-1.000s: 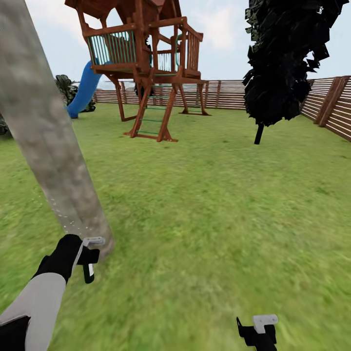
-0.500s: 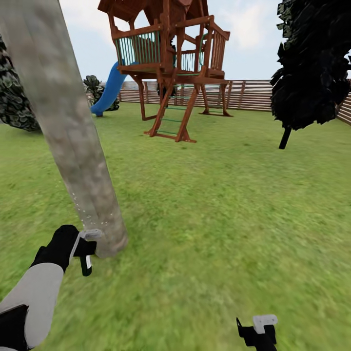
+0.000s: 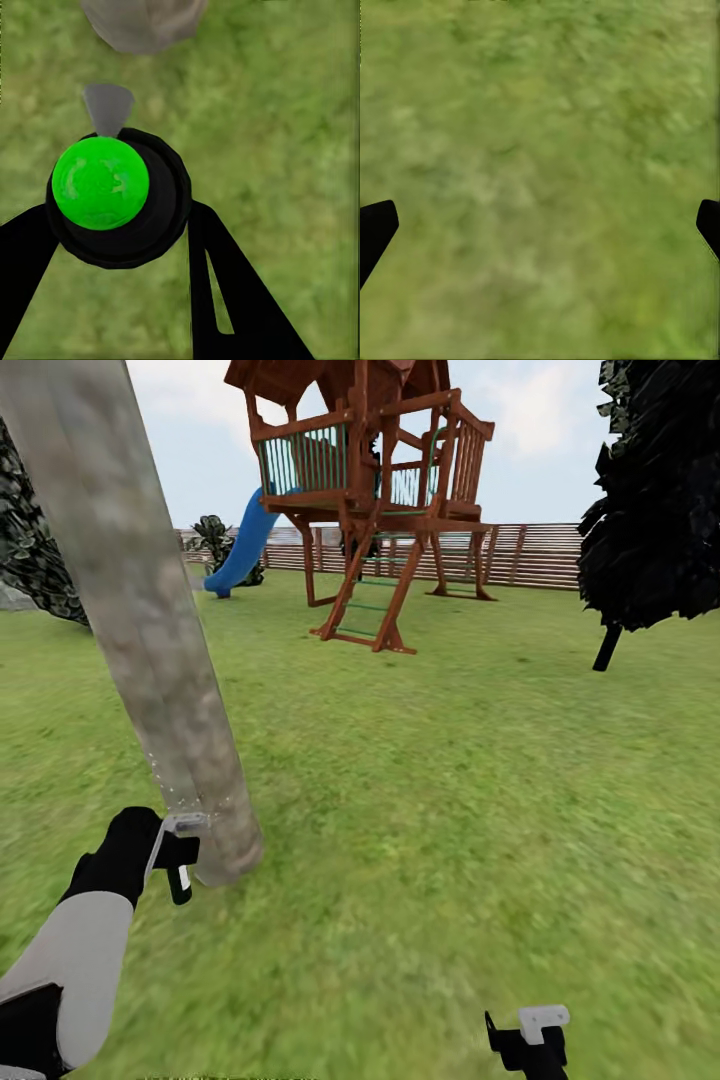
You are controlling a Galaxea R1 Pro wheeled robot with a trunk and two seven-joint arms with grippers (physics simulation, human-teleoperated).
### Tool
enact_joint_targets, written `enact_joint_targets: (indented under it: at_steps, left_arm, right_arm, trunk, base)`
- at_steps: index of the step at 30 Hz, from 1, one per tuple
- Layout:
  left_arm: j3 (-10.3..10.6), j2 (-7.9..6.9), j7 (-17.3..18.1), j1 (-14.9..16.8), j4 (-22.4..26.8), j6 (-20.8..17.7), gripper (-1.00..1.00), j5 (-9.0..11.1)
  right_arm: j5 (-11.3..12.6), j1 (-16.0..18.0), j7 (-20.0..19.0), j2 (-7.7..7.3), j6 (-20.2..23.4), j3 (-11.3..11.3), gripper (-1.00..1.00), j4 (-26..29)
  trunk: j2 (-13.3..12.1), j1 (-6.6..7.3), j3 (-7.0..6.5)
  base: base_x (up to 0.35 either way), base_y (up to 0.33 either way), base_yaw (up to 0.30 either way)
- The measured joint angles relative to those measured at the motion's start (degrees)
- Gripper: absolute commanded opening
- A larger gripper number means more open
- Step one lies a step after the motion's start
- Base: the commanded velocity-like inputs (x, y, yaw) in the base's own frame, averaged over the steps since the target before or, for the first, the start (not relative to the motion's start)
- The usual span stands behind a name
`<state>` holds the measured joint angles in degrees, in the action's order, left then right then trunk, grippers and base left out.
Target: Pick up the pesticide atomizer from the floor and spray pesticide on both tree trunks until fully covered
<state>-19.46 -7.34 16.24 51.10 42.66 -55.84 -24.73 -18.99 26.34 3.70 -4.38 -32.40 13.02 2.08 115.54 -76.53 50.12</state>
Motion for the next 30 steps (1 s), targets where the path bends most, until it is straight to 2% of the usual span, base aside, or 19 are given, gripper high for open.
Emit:
enact_joint_targets:
  at_steps: [3,6,13,20,26,30]
  left_arm:
    - [0.1,0.0,0.01,0.49,0.08,-0.28,-1.0,-0.01]
    - [0.09,-0.14,0.0,2.28,0.02,-1.4,-1.0,0.05]
    - [0.03,0.08,0.0,3.0,0.06,-1.58,-1.0,-0.05]
    - [0.2,-0.19,-0.01,3.42,0.45,-1.55,-1.0,-0.08]
    - [0.2,-0.53,0.0,4.77,0.54,-1.57,-1.0,-0.12]
    - [0.21,-0.82,0.0,6.74,0.54,-1.6,-1.0,0.11]
  right_arm:
    - [0.0,0.0,0.0,0.03,0.02,0.0,1.0,0.0]
    - [0.0,0.0,0.0,0.01,0.03,0.04,1.0,0.0]
    - [0.0,0.0,0.0,0.02,0.01,0.03,1.0,0.0]
    - [0.0,-0.01,0.0,0.01,-0.06,0.01,1.0,0.01]
    - [0.0,0.0,0.0,0.07,-0.02,0.0,1.0,0.0]
    - [0.0,0.0,-0.01,0.07,0.03,0.0,1.0,0.0]
  trunk:
    - [0.0,0.0,0.0]
    - [0.0,0.02,0.0]
    - [0.0,0.02,0.0]
    - [0.0,0.0,0.0]
    - [0.0,0.0,0.0]
    - [0.0,0.01,0.0]
  base:
    - [0.041,-0.273,0.27]
    - [0.173,-0.234,0.277]
    - [0.222,-0.192,0.26]
    - [0.007,-0.276,0.036]
    - [-0.018,-0.278,0.253]
    - [0.075,-0.238,0.24]
